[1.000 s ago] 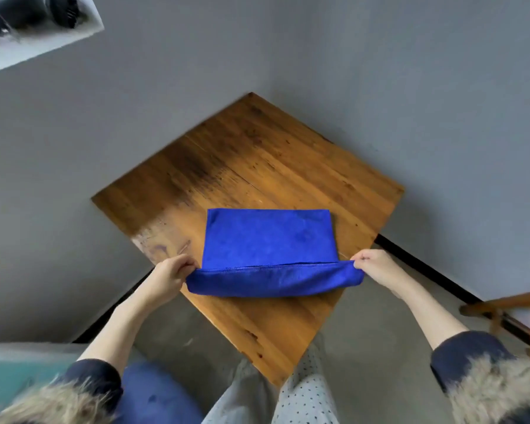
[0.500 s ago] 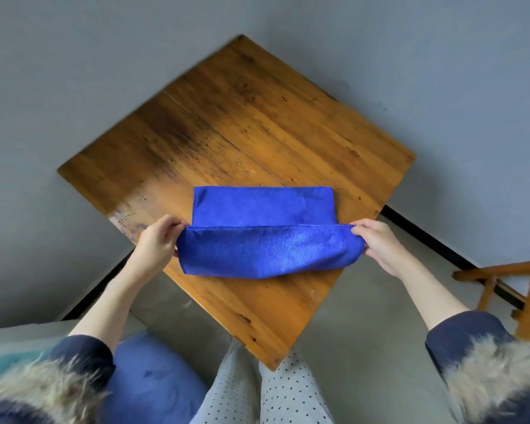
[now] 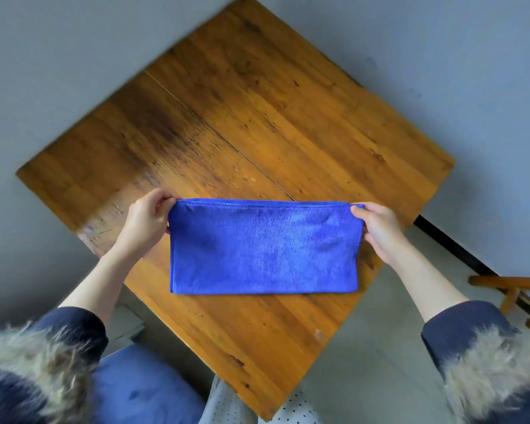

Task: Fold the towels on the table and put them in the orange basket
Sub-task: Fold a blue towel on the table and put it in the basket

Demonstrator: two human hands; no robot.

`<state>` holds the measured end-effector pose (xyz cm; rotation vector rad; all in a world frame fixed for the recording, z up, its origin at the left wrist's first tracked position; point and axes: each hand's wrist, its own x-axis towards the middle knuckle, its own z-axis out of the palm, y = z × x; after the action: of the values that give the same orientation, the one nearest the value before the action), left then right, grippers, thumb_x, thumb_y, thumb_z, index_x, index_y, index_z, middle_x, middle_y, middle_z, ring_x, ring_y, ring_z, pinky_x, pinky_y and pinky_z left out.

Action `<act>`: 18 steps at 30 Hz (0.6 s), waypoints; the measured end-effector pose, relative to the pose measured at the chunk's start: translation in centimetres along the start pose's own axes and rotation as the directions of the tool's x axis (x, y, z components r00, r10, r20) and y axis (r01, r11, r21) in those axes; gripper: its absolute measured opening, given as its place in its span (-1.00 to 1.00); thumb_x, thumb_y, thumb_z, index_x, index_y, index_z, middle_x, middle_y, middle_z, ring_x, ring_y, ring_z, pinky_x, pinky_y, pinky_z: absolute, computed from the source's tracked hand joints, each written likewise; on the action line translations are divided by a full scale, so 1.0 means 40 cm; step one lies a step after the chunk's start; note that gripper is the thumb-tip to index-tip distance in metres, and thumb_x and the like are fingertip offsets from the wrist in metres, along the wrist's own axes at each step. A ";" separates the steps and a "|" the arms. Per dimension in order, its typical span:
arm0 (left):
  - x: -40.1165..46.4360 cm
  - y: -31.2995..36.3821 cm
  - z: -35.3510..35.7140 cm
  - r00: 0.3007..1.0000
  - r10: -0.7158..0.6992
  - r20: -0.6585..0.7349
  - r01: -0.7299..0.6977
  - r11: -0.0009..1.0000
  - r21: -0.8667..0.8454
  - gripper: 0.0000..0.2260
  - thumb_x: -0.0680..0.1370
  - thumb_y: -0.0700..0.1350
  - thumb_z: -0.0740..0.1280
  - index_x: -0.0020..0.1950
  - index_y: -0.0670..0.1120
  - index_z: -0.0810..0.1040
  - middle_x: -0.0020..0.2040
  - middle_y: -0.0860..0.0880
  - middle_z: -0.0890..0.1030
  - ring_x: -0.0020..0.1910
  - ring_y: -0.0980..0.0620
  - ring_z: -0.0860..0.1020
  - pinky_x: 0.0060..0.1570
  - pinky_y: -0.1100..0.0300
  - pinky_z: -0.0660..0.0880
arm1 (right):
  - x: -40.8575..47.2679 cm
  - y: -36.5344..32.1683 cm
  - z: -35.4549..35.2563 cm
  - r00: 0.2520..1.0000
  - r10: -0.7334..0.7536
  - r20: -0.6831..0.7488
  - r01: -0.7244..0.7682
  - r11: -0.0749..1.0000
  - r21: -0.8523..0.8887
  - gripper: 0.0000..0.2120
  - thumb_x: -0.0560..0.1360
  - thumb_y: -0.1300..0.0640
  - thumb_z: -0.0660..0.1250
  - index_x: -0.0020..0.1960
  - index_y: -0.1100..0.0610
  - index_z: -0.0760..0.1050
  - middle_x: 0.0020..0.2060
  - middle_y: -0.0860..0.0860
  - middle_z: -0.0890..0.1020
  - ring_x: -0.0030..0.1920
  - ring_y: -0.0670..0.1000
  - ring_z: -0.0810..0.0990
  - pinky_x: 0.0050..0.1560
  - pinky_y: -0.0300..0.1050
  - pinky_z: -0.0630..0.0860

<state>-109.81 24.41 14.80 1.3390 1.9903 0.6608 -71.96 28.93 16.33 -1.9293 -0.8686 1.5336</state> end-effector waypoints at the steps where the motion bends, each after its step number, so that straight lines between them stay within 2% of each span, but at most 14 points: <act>1: 0.012 -0.004 0.007 1.000 -0.003 0.006 0.003 1.000 0.017 -0.82 0.58 -0.24 0.17 -0.11 -0.04 0.51 -0.17 0.00 0.54 -0.31 0.05 0.56 -0.41 0.10 0.56 | 0.016 0.001 0.005 1.000 0.007 -0.007 -0.007 1.000 -0.007 -0.83 0.55 0.24 0.21 -0.17 0.11 0.51 -0.22 0.01 0.59 -0.22 -0.07 0.54 -0.24 -0.21 0.39; 6: 0.057 -0.031 0.044 0.996 -0.073 0.041 0.072 0.996 0.045 -0.82 0.57 -0.23 0.18 -0.11 -0.04 0.54 -0.19 0.02 0.56 -0.28 -0.08 0.56 -0.20 -0.04 0.57 | 0.087 0.020 0.022 0.998 0.044 -0.036 -0.047 0.994 -0.096 -0.83 0.53 0.21 0.25 -0.21 0.10 0.55 -0.23 0.02 0.61 -0.20 -0.01 0.55 -0.22 -0.16 0.41; 9: 0.075 -0.037 0.059 0.998 -0.066 0.019 0.064 0.995 0.077 -0.81 0.57 -0.21 0.19 -0.12 0.00 0.54 -0.15 -0.02 0.58 -0.18 -0.08 0.52 -0.15 0.04 0.49 | 0.121 0.025 0.028 0.997 0.055 -0.060 -0.062 0.991 -0.120 -0.82 0.52 0.21 0.26 -0.22 0.07 0.55 -0.23 0.01 0.61 -0.18 0.00 0.55 -0.25 -0.18 0.41; 11: 0.079 -0.040 0.070 0.998 -0.060 -0.005 0.060 0.993 0.106 -0.84 0.57 -0.18 0.20 -0.10 0.02 0.53 -0.12 -0.03 0.60 -0.14 -0.04 0.51 -0.14 0.12 0.40 | 0.139 0.034 0.033 0.994 0.060 -0.087 -0.071 0.988 -0.137 -0.82 0.51 0.22 0.26 -0.22 0.07 0.55 -0.21 0.03 0.59 -0.15 0.01 0.52 -0.20 -0.15 0.40; 13: 0.076 -0.044 0.081 0.995 -0.094 -0.034 0.098 0.985 0.143 -0.87 0.57 -0.12 0.20 -0.06 0.01 0.53 -0.14 -0.05 0.59 -0.14 -0.11 0.51 -0.15 0.08 0.44 | 0.152 0.044 0.044 0.990 0.042 -0.138 -0.067 0.980 -0.188 -0.86 0.50 0.23 0.26 -0.16 0.15 0.58 -0.22 0.03 0.56 -0.17 -0.01 0.47 -0.17 -0.15 0.36; 15: 0.072 -0.043 0.086 0.987 -0.137 -0.080 0.151 0.964 0.219 -0.88 0.57 -0.06 0.19 0.01 0.01 0.51 -0.16 -0.05 0.55 -0.12 -0.17 0.50 -0.15 0.00 0.48 | 0.159 0.047 0.059 0.976 -0.021 -0.217 -0.047 0.952 -0.303 -0.86 0.50 0.22 0.27 -0.02 0.22 0.57 -0.20 0.04 0.58 -0.16 0.00 0.49 -0.16 -0.16 0.38; 17: 0.065 -0.034 0.089 0.983 -0.120 -0.141 0.156 0.948 0.277 -0.83 0.57 -0.07 0.18 0.11 -0.04 0.48 -0.06 -0.12 0.52 -0.06 -0.21 0.48 -0.11 -0.06 0.47 | 0.148 0.046 0.070 0.936 -0.162 -0.312 -0.008 0.876 -0.482 -0.81 0.51 0.19 0.28 0.09 0.20 0.52 -0.04 0.11 0.60 0.03 0.08 0.51 0.02 -0.11 0.39; 18: 0.060 -0.028 0.093 0.983 -0.063 -0.174 0.115 0.946 0.305 -0.80 0.57 -0.13 0.17 0.17 -0.10 0.46 0.00 -0.19 0.50 -0.02 -0.25 0.46 -0.07 -0.09 0.44 | 0.134 0.045 0.076 0.899 -0.272 -0.344 0.027 0.818 -0.575 -0.78 0.51 0.18 0.28 0.14 0.20 0.50 0.02 0.15 0.57 0.11 0.13 0.47 0.11 -0.06 0.35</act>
<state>-108.38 26.45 10.98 1.4019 2.3502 0.4339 -73.83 31.78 10.90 -2.3922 -1.3391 0.7550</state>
